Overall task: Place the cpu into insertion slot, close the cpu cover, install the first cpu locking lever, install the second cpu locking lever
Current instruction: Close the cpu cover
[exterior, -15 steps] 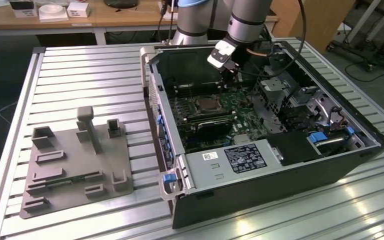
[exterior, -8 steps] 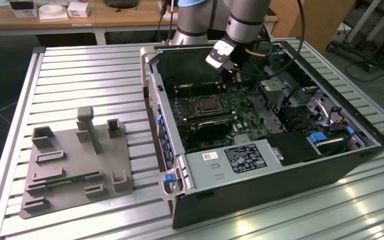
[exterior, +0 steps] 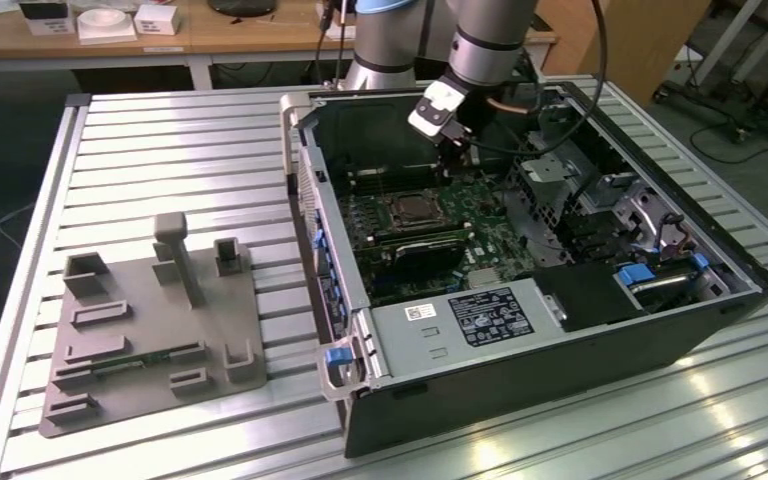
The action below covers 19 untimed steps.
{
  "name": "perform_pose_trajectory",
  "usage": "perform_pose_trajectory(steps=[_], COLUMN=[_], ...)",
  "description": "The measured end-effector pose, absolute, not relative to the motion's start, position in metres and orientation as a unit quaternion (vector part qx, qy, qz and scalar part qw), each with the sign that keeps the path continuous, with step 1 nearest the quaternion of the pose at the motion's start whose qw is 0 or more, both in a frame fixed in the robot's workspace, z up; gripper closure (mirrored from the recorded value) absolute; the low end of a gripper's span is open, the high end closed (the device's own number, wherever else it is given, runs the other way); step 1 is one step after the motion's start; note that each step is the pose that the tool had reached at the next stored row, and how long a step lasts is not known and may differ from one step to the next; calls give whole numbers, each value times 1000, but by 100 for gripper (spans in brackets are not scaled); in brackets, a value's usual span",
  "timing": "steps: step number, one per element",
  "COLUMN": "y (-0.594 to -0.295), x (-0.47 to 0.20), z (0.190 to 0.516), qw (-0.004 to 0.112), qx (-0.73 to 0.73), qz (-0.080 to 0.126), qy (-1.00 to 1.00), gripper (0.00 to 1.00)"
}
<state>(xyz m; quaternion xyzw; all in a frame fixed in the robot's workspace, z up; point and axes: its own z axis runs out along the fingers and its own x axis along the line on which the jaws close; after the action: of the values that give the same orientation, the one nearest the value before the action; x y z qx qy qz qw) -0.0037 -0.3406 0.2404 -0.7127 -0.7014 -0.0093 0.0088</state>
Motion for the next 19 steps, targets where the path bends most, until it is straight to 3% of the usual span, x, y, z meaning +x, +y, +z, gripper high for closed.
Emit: perform_pose_trajectory(steps=[19], y=[-341], x=[-24], z=[240], qw=[9], qx=[-713], qz=[-9], qy=[-701], gripper=[89])
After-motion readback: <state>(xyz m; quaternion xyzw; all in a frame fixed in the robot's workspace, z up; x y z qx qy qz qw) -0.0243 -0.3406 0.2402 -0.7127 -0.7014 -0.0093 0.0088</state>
